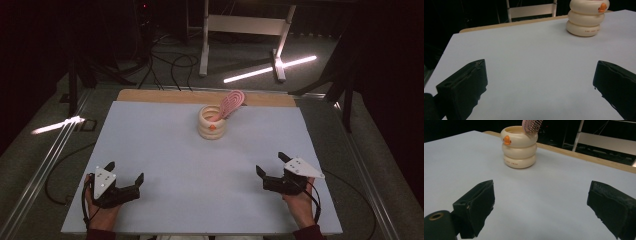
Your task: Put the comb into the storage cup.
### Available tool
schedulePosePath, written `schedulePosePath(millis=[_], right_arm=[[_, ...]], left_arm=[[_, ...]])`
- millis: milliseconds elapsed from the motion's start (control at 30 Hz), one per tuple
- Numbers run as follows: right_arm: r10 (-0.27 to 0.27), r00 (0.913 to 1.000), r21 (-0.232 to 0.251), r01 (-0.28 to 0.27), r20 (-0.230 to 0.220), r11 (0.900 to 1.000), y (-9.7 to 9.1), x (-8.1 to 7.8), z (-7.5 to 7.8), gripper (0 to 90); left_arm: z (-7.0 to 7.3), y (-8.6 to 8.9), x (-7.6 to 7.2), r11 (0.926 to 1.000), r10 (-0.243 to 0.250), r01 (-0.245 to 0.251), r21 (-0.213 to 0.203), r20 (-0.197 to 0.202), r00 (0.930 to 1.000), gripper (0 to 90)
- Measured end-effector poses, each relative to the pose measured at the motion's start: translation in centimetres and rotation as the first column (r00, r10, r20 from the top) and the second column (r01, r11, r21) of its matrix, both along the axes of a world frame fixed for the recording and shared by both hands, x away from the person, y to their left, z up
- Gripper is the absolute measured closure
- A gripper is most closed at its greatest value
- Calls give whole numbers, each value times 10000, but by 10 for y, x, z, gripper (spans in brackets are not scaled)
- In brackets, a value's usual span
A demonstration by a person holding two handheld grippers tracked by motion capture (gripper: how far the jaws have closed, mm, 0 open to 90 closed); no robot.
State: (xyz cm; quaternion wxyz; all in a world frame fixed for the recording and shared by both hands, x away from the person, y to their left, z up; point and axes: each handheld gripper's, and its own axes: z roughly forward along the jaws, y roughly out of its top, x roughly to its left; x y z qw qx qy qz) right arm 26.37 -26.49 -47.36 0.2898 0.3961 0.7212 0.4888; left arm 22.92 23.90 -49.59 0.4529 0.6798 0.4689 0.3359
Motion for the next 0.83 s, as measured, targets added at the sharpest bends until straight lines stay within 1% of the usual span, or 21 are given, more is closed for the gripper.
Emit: schedulePosePath(millis=[67, 133, 233, 267, 300, 333, 367, 467, 500, 533, 667, 733, 833], right_arm=[[24, 10000, 70, -24, 49, 10000, -1, -4, -4, 76], [32, 10000, -29, -32, 52, 10000, -2, -6, -7, 76], [21, 9999, 25, -22, 125, 10000, -2, -8, -11, 76], [12, 9999, 51, -13, 156, 10000, -2, -9, -12, 76], [46, 9999, 174, -49, 159, 9998, -2, -10, -12, 76], [46, 9999, 174, -49, 159, 9998, -2, -10, -12, 76], [37, 9995, 270, -45, 299, 9996, -3, -13, -11, 76], [27, 9994, 271, -36, 340, 9996, -5, -14, -11, 76], [30, 9993, 413, -45, 360, 9991, -7, -17, -11, 76], [30, 9993, 413, -45, 360, 9991, -7, -17, -11, 76], [34, 9995, 252, -42, 312, 9997, -10, -22, -15, 76], [122, 9994, 280, -131, 327, 9995, -11, -23, -15, 76], [167, 9993, -17, -167, 336, 9999, -10, -22, -17, 76]], left_arm=[[0, 0, -1, 10000, -41, 41, -17, 33, 10000, 1], [1, 1, -1, 10000, -52, 52, -8, 44, 10000, 0], [0, 1, -1, 10000, -51, 51, 0, 38, 10000, 1], [0, 1, -1, 10000, -59, 59, 9, 55, 10000, 1], [1, 1, -1, 10000, -75, 75, 2, 75, 9999, 0], [1, 1, -1, 10000, -75, 75, 2, 75, 9999, 0], [0, 2, -1, 10000, -63, 64, -48, 131, 9999, 1], [0, 3, -2, 10000, -58, 58, -18, 154, 9999, 0], [0, 3, -2, 10000, -65, 66, -26, 174, 9998, 0], [0, 3, -2, 10000, -65, 66, -26, 174, 9998, 0], [0, 4, -3, 10000, -49, 51, -81, 250, 9997, 0], [-1, 4, -3, 10000, -28, 30, -55, 221, 9998, 0], [-1, 2, -3, 10000, -49, 49, 0, 220, 9997, 1]])
